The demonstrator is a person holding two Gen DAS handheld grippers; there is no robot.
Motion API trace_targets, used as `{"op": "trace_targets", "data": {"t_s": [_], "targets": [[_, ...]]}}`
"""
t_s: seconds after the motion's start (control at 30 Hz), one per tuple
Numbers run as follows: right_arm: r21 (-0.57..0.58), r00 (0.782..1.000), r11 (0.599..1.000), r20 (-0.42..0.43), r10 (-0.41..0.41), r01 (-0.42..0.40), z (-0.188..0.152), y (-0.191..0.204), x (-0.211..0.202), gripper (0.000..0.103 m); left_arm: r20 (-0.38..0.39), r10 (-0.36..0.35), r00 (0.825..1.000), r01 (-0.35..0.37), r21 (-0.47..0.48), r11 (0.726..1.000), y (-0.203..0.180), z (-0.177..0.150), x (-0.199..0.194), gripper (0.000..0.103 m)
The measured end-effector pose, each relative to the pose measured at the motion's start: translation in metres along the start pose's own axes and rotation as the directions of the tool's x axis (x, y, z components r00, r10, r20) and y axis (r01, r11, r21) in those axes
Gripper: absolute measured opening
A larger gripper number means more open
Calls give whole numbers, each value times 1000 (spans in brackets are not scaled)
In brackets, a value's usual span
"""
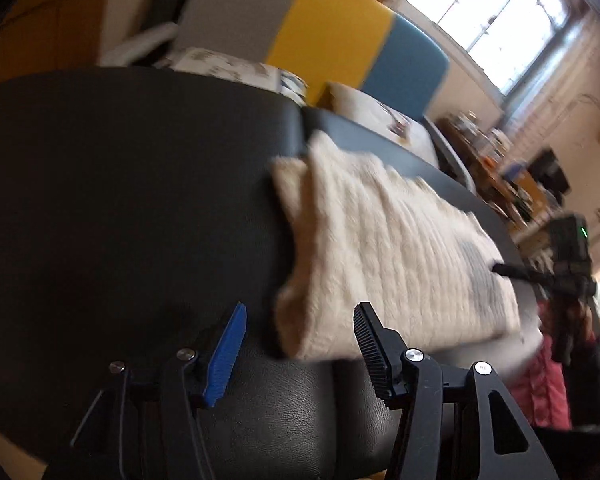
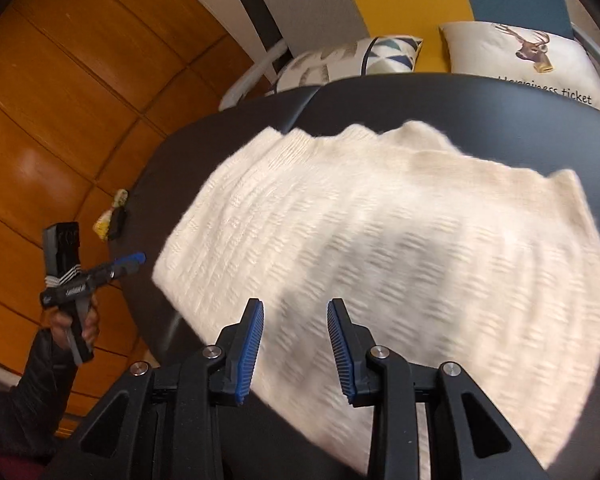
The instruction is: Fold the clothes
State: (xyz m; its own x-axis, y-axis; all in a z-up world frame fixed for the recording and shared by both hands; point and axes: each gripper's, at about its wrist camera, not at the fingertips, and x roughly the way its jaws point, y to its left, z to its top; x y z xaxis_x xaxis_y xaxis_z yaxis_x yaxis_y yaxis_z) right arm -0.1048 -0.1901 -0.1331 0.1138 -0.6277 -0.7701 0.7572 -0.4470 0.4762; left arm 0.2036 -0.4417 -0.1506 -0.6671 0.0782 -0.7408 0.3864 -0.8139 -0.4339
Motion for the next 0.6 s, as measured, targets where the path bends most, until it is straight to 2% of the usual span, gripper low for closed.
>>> {"op": "trace_targets", "data": {"t_s": [0.13, 0.17, 0.2, 0.27, 0.3, 0.4, 0.5, 0.53, 0.6], "targets": [[13, 999, 999, -22, -35, 36, 2, 4, 13, 33, -37, -37, 999, 38, 13, 999, -7, 6, 31, 54], [22, 999, 999, -28, -47, 47, 2, 1, 16, 33, -53, -16, 998, 18, 27, 999, -9, 7, 37, 48], [32, 998, 998, -33, -57, 58, 1, -2, 18, 33, -61, 14, 998, -12, 40, 999, -10, 5, 39, 37], [45, 996, 995, -45, -82, 84, -1, -9, 22, 33, -58, 45, 997, -43, 46, 998, -10, 3, 40, 32], [56, 995, 995, -49, -81, 84, -2, -14, 25, 32, -57, 57, 997, -54, 47, 997, -10, 2, 39, 26], [95, 997, 993, -54, -60, 65, -5, -26, 30, 31, -64, 86, 994, -82, 63, 995, -17, -5, 36, 23], [101, 999, 994, -35, -42, 45, -7, -29, 23, 31, -51, 84, 995, -83, 35, 996, -18, -3, 26, 28], [103, 999, 994, -29, -36, 39, -8, -29, 21, 31, -40, 65, 997, -65, -3, 998, -12, 2, 21, 44], [106, 1000, 994, -16, -25, 27, -10, -31, 16, 33, -9, -4, 1000, 3, -103, 995, 4, 14, 10, 54]]}}
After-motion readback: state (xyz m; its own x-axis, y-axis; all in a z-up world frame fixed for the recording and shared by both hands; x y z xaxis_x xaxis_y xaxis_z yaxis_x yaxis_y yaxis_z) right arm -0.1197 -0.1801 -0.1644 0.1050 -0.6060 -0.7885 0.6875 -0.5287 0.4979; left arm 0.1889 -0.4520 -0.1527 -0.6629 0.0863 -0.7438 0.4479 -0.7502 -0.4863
